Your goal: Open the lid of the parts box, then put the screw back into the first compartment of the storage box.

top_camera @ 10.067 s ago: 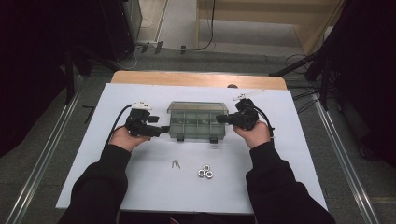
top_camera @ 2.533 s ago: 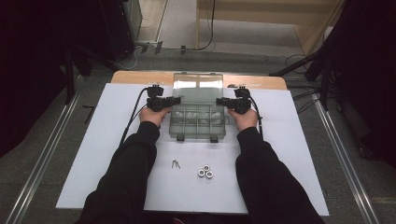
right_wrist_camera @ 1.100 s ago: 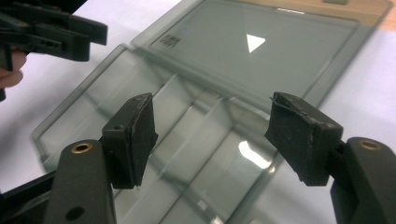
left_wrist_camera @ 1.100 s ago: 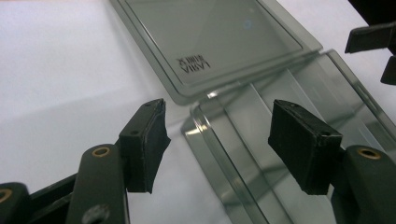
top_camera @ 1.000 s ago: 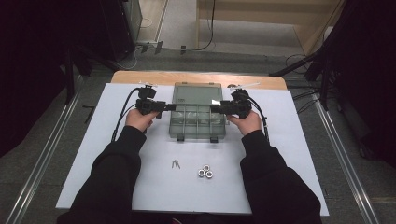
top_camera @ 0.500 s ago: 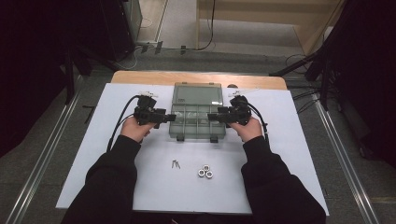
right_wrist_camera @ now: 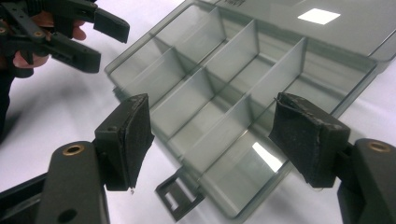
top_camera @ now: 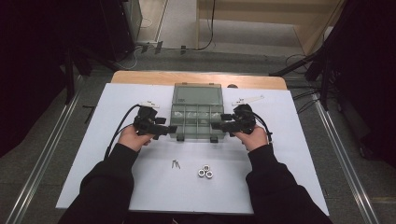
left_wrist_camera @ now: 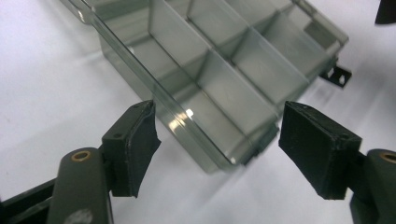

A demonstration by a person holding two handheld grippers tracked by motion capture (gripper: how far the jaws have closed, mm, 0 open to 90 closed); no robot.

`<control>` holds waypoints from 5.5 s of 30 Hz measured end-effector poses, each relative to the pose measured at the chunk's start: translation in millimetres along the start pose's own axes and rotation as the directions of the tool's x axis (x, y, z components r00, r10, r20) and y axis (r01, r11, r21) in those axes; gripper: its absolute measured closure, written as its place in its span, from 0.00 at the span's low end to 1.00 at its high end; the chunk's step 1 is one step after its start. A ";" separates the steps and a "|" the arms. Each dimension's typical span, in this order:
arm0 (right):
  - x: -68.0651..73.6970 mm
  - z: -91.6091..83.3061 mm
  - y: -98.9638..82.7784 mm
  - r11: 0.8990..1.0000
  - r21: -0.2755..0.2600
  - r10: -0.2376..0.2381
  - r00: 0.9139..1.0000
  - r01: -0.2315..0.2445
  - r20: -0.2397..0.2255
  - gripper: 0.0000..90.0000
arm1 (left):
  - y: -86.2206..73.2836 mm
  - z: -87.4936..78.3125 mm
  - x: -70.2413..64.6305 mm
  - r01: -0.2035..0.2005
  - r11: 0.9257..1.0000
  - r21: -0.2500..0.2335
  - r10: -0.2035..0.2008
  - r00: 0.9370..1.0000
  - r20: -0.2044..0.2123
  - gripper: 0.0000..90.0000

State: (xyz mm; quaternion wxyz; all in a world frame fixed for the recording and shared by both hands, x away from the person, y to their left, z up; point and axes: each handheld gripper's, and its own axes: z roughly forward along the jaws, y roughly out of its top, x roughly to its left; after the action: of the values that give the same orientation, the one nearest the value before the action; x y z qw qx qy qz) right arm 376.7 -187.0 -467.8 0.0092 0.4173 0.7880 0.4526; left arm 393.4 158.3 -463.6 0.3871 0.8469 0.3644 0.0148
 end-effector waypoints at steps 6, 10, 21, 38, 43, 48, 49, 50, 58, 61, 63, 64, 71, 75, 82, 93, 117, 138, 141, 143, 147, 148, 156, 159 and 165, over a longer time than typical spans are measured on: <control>10.7 -4.5 -9.0 1.000 -0.003 -0.013 1.000 0.013 -0.007 0.33 | -9.6 -5.7 -6.9 -0.015 1.000 -0.003 0.015 1.000 0.014 0.30; 15.3 -5.6 -12.4 1.000 -0.005 -0.023 1.000 0.023 -0.013 0.32 | -14.3 -12.2 -9.1 -0.009 1.000 -0.022 0.010 1.000 0.016 0.30; 27.9 -7.7 -24.4 0.999 0.005 -0.040 0.999 0.040 -0.030 0.32 | -31.1 -29.3 -12.3 -0.010 0.999 -0.054 0.011 1.000 0.021 0.30; 51.5 -6.9 -43.4 0.998 0.031 -0.058 0.996 0.061 -0.072 0.31 | -65.5 -48.3 -22.4 -0.059 0.996 -0.062 0.060 0.998 0.018 0.30; 55.5 -8.2 -46.9 0.998 0.037 -0.055 0.996 0.058 -0.066 0.31 | -72.6 -52.0 -25.6 -0.054 0.997 -0.062 0.055 0.998 0.029 0.30; 61.5 -9.9 -48.4 0.997 0.039 -0.069 0.995 0.071 -0.069 0.31 | -81.7 -56.1 -28.2 -0.068 0.996 -0.051 0.069 0.997 0.022 0.30; 61.5 -9.9 -48.4 0.997 0.039 -0.069 0.995 0.071 -0.069 0.31 | -81.7 -56.1 -28.2 -0.068 0.996 -0.051 0.069 0.997 0.022 0.30; 62.9 -10.1 -48.9 0.997 0.040 -0.070 0.995 0.073 -0.073 0.31 | -83.1 -56.4 -28.3 -0.066 0.996 -0.056 0.068 0.997 0.028 0.30; 68.0 -6.9 -50.5 0.995 0.054 -0.080 0.994 0.084 -0.080 0.30 | -91.0 -61.7 -25.1 -0.052 0.997 -0.057 0.053 0.999 0.014 0.30; 71.9 -5.1 -50.5 0.994 0.061 -0.085 0.993 0.090 -0.084 0.30 | -93.2 -63.9 -24.5 -0.055 0.997 -0.054 0.055 0.998 0.007 0.30; 74.0 -3.9 -50.2 0.994 0.061 -0.089 0.992 0.095 -0.088 0.30 | -95.3 -65.5 -24.0 -0.050 0.997 -0.055 0.051 0.999 0.006 0.30; 75.9 -3.0 -49.9 0.993 0.063 -0.091 0.992 0.097 -0.092 0.30 | -97.5 -66.8 -23.3 -0.048 0.997 -0.057 0.048 0.999 0.005 0.30; 80.3 3.0 -49.0 0.992 0.072 -0.099 0.989 0.107 -0.106 0.30 | -102.7 -71.3 -21.8 -0.044 0.997 -0.057 0.043 0.999 -0.010 0.30; 82.4 6.7 -48.3 0.991 0.079 -0.100 0.989 0.109 -0.109 0.30 | -106.1 -73.8 -22.5 -0.040 0.997 -0.065 0.039 0.999 -0.017 0.30; 89.0 17.9 -45.6 0.988 0.088 -0.117 0.985 0.128 -0.126 0.30 | -111.6 -77.3 -21.4 -0.031 0.997 -0.069 0.029 0.999 -0.031 0.30; 96.8 33.7 -43.6 0.981 0.121 -0.137 0.982 0.153 -0.131 0.30 | -116.8 -77.2 -23.9 -0.021 0.998 -0.067 0.018 0.999 -0.033 0.30; 113.0 62.9 -39.1 0.970 0.179 -0.149 0.985 0.163 -0.084 0.43 | -118.1 -76.9 -24.4 -0.024 0.998 -0.062 0.022 0.999 -0.033 0.30; 131.3 88.3 -37.6 0.940 0.268 -0.199 0.978 0.210 -0.068 0.67 | -119.1 -80.4 -21.3 -0.018 0.997 -0.069 0.015 0.999 -0.041 0.30; 134.3 91.5 -37.7 0.933 0.275 -0.224 0.973 0.230 -0.052 0.73 | -119.5 -81.0 -19.6 -0.011 0.998 -0.066 0.008 0.999 -0.044 0.30; 135.1 92.4 -37.3 0.931 0.282 -0.221 0.973 0.230 -0.063 0.78 | -120.0 -81.7 -18.2 -0.010 0.997 -0.073 0.007 0.999 -0.046 0.30; 135.7 92.9 -37.8 0.928 0.290 -0.222 0.973 0.233 -0.068 0.86 | -120.1 -82.2 -17.5 -0.006 0.997 -0.071 0.003 0.999 -0.047 0.30; 136.0 93.0 -38.0 0.927 0.294 -0.221 0.973 0.232 -0.069 0.90 | -120.2 -82.1 -17.4 -0.006 0.997 -0.071 0.002 0.999 -0.047 0.30; 128.4 93.8 -36.1 0.927 0.304 -0.200 0.975 0.219 -0.092 0.98 | -119.7 -80.5 -18.6 -0.008 0.998 -0.069 0.005 0.999 -0.044 0.30; 125.1 93.9 -35.0 0.930 0.309 -0.171 0.979 0.197 -0.109 0.98 | -119.6 -80.3 -19.1 -0.012 0.998 -0.064 0.009 0.999 -0.044 0.30; 116.9 88.5 -30.8 0.936 0.323 -0.106 0.987 0.142 -0.125 0.99 | -118.7 -79.4 -19.8 -0.019 0.998 -0.063 0.016 0.999 -0.040 0.30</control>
State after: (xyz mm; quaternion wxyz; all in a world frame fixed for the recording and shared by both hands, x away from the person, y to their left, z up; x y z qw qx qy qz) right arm 315.3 -54.2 -499.7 -0.0739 0.3380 0.8768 0.3338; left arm 282.7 248.7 -482.0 0.4063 0.8369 0.3638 0.0464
